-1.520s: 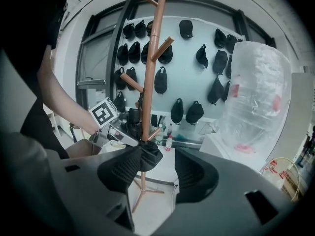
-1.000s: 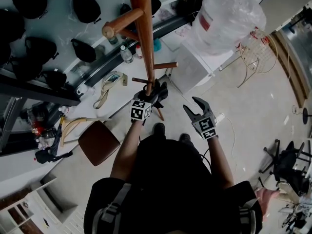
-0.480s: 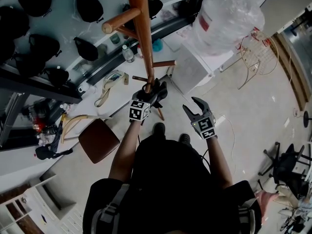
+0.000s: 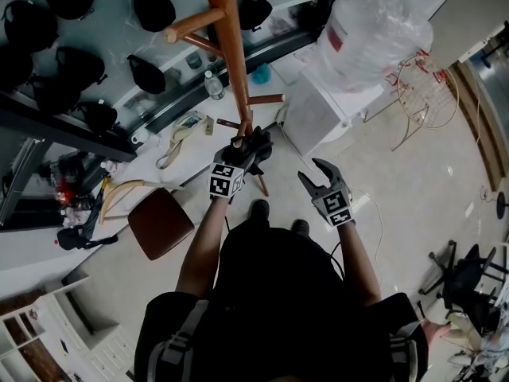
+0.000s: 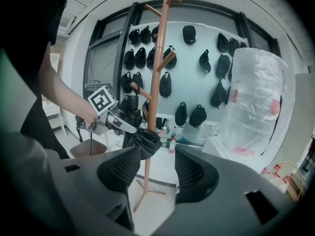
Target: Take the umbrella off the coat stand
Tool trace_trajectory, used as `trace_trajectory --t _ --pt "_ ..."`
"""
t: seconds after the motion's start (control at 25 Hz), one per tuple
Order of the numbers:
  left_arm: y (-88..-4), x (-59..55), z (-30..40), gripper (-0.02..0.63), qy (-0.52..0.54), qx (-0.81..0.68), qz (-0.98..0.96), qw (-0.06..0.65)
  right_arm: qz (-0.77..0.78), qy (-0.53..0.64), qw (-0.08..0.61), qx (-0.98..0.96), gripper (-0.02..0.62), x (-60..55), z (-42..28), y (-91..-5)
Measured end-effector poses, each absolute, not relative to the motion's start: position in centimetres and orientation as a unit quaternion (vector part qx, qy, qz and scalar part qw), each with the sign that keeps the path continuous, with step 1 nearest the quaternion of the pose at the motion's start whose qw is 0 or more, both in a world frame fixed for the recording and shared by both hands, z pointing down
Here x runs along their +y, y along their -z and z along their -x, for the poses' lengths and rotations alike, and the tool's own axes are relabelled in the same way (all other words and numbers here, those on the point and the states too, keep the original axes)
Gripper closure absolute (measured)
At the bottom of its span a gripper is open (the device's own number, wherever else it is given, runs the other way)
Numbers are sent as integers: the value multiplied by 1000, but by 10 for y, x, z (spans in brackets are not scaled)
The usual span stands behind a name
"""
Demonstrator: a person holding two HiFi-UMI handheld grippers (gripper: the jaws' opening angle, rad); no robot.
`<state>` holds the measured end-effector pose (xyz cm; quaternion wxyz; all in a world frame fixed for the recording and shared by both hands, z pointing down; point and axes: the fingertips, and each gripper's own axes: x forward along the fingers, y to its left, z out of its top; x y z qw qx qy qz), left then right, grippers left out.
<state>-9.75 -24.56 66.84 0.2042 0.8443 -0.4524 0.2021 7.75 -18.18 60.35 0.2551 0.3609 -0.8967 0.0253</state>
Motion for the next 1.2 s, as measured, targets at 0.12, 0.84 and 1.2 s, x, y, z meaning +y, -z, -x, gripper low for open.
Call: trace_trajectory --t 0.12,0.84,1.2 --pt "-666 -243 98 350 -203 -458 -842 202 -355 -24 256 -899 374 -180 -80 -604" --pt "-650 -225 103 351 -200 -491 -824 198 -337 -23 244 -909 374 -170 -92 -601" --pt "-648 -208 93 351 -201 -502 -818 195 -327 -21 237 -915 374 -161 -104 -601"
